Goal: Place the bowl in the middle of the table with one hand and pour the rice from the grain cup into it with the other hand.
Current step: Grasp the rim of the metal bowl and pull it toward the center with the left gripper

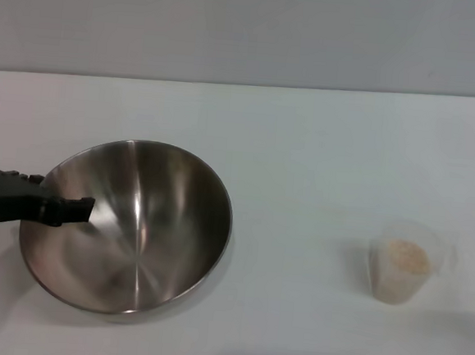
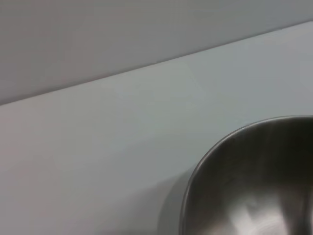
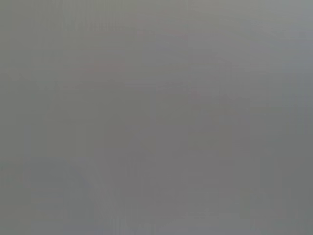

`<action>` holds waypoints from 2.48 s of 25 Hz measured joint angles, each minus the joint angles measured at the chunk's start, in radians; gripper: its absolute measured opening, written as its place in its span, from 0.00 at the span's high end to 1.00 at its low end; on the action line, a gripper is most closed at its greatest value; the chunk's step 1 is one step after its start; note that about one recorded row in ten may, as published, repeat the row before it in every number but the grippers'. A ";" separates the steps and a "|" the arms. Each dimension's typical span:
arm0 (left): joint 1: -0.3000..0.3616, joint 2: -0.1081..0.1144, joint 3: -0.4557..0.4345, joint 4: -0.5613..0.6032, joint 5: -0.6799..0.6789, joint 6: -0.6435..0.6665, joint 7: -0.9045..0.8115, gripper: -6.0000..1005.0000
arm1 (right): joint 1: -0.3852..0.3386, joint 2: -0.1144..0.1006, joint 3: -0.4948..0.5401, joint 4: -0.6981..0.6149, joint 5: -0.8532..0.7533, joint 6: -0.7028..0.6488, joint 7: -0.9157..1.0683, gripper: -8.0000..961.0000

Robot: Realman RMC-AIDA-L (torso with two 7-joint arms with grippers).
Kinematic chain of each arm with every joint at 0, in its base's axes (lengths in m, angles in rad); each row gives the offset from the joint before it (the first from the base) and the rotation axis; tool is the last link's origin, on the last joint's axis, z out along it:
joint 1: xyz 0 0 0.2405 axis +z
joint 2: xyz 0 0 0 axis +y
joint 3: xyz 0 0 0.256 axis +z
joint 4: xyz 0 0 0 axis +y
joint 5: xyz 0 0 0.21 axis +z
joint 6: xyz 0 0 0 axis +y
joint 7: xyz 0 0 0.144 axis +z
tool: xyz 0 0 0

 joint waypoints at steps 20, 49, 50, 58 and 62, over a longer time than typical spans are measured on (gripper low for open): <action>-0.045 0.002 -0.009 0.072 0.000 0.007 0.036 0.54 | 0.000 0.000 -0.003 0.000 0.000 0.002 0.000 0.16; -0.113 0.004 -0.223 0.183 -0.244 -0.087 0.147 0.92 | 0.003 -0.001 -0.013 0.000 0.000 0.007 0.000 0.15; -0.113 0.004 -0.223 0.183 -0.244 -0.087 0.147 0.93 | 0.003 -0.001 -0.013 0.000 0.000 0.007 0.000 0.15; -0.134 0.004 -0.308 0.272 -0.390 -0.117 0.255 0.95 | 0.004 -0.002 -0.024 0.000 0.000 0.008 0.000 0.15; -0.156 0.005 -0.353 0.319 -0.425 -0.133 0.278 0.95 | 0.007 -0.003 -0.026 0.000 0.000 0.009 0.000 0.16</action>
